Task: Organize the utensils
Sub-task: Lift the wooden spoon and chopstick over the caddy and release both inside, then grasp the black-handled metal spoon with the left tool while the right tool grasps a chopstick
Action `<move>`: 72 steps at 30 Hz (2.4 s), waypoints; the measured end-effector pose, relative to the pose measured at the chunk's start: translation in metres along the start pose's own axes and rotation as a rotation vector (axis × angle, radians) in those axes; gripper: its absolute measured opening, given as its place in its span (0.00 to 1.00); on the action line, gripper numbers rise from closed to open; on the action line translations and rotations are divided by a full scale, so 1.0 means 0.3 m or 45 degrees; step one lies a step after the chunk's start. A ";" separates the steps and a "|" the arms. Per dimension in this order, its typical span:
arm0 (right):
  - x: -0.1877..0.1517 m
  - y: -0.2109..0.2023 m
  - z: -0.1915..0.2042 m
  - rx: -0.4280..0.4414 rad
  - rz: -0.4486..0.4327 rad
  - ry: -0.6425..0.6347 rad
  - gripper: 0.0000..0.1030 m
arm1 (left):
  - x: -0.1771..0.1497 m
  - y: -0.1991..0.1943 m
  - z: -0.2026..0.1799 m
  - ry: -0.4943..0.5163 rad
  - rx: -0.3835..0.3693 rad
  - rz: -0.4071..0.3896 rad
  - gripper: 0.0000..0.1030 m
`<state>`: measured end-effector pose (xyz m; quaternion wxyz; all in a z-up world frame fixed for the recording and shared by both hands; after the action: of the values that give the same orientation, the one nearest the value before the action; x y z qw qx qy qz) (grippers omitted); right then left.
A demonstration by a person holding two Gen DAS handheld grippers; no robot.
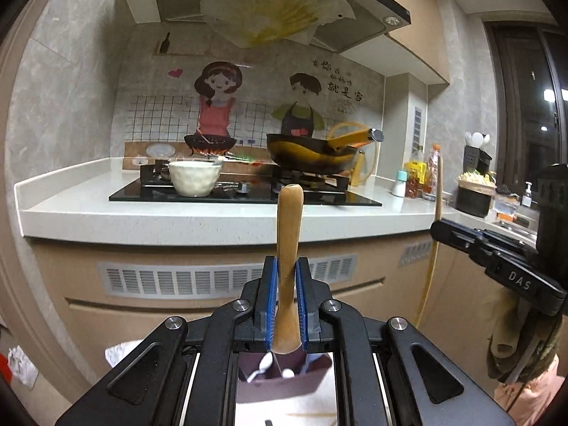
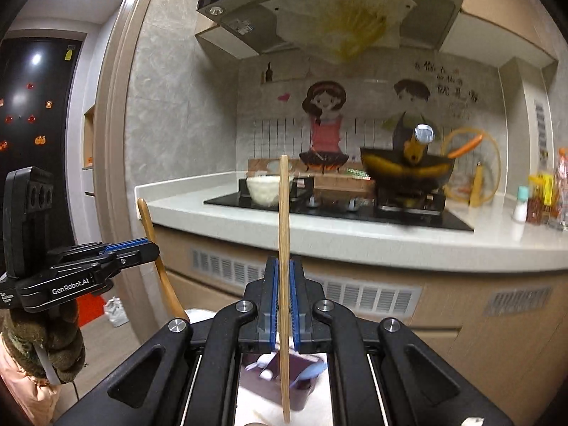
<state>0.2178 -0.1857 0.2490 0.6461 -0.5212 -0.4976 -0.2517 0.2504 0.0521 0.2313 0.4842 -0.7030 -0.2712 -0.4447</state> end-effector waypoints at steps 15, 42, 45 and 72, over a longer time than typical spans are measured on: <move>-0.028 0.409 -0.053 0.028 0.158 0.041 0.07 | -0.062 0.449 0.177 -0.086 -0.037 0.227 0.10; -0.500 0.789 -0.089 0.078 0.649 0.114 0.28 | -0.454 0.713 0.240 -0.226 0.029 0.552 0.25; -0.536 0.752 -0.097 0.066 0.662 0.126 0.35 | -0.486 0.653 0.241 -0.249 0.030 0.554 0.36; -0.985 0.491 -0.104 0.169 0.910 0.391 0.70 | -0.900 0.492 -0.098 0.095 -0.164 0.945 0.51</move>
<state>0.2423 -0.2231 -0.0798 0.7923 -0.5749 -0.1974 -0.0534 0.2361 -0.0184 -0.0693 0.5767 -0.7657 0.0483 -0.2807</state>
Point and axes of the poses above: each gripper's, at about its wrist camera, not at the fingertips, and y roughly the way its jaws point, z to its left, x to its top, the point moved 1 cm from there along y, roughly the way its jaws point, and after that the axes turned 13 degrees about z, right-handed, at the moved point
